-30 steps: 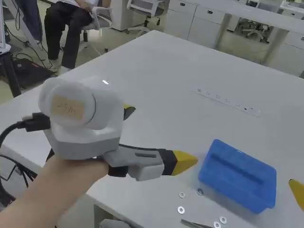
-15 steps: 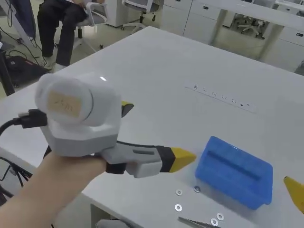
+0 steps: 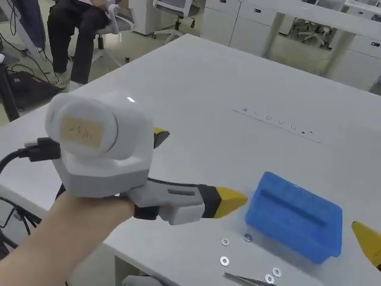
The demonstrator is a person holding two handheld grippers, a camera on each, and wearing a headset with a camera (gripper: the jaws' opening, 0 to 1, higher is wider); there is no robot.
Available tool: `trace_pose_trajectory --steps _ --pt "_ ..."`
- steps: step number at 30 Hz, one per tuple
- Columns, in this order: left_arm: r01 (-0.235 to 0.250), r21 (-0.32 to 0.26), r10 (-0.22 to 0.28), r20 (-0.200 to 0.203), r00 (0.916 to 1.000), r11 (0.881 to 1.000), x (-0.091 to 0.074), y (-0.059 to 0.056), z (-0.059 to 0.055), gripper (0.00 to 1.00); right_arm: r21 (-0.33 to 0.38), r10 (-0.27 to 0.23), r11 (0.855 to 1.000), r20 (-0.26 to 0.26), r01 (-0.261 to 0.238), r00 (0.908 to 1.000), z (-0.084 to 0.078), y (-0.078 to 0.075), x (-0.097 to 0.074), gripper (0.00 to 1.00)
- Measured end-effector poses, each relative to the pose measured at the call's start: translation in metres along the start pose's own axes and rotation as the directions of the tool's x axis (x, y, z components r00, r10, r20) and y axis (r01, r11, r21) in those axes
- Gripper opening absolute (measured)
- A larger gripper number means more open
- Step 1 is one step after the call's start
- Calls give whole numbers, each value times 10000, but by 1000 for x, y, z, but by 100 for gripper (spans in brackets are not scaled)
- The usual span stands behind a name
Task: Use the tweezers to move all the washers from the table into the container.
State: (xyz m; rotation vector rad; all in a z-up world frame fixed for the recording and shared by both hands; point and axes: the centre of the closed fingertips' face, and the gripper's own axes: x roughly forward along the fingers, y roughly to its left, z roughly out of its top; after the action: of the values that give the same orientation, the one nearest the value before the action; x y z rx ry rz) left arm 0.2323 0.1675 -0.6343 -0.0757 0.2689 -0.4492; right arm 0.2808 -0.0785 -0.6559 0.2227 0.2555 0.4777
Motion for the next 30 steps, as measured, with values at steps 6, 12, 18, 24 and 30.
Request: trace_pose_trajectory --steps 6,12,18,24,30 --pt "-55 -37 55 1 10000 10000 -1 1 0 99 -14 61 10000 -40 -61 10000 -1 1 1 90" --pt "-50 -36 50 -11 10000 10000 -1 2 0 99 -32 124 9999 -49 -124 9999 -1 3 3 90" --pt "11 -18 -11 -80 10000 10000 1 0 -1 99 -27 143 9999 -78 -143 9999 -1 3 4 90" --pt "-11 -45 10 -68 10000 10000 1 2 -1 99 -35 160 9999 -125 -160 9998 -3 3 5 90" --pt "52 -3 -52 -135 9999 10000 2 0 -2 99 -22 181 9998 -132 -182 9997 -3 5 5 90"
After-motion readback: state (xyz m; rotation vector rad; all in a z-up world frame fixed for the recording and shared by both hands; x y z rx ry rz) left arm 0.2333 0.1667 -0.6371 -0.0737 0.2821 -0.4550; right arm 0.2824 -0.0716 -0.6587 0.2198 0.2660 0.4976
